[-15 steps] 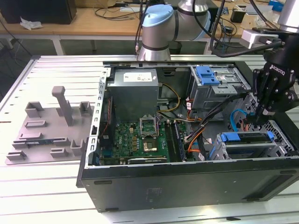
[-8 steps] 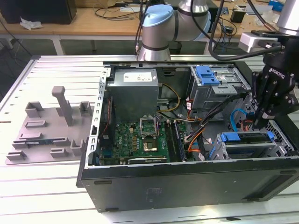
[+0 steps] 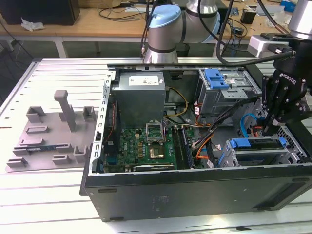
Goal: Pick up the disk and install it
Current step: 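Insert the first disk wire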
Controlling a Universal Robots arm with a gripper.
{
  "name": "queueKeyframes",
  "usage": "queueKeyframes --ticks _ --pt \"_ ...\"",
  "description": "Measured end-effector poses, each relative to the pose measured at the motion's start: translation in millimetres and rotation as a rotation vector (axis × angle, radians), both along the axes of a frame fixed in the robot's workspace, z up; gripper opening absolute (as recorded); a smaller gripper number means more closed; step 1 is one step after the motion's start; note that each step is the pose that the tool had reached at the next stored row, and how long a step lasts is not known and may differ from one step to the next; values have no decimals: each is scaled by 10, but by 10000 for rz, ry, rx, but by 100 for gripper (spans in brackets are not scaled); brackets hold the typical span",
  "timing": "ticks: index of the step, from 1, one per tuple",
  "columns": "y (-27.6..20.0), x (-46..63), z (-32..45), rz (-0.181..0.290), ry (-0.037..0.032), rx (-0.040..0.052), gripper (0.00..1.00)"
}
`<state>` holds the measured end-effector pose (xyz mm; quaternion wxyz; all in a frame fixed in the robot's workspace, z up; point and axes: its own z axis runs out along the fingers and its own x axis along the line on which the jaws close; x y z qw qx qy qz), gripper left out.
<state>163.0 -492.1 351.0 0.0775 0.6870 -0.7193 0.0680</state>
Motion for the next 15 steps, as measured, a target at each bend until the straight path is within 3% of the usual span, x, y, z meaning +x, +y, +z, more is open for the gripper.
queueKeyframes --ticks 2,6,7,8,10,11,15 --pt "-26 0 0 0 -1 42 16" --pt "-100 0 -1 0 0 329 16" --pt "-118 0 -1 0 0 437 16" --pt "-148 0 -1 0 0 699 16" --pt "-162 0 0 1 1 860 16" --pt "-165 0 0 0 1 898 16" --pt "-166 0 0 1 0 901 16"
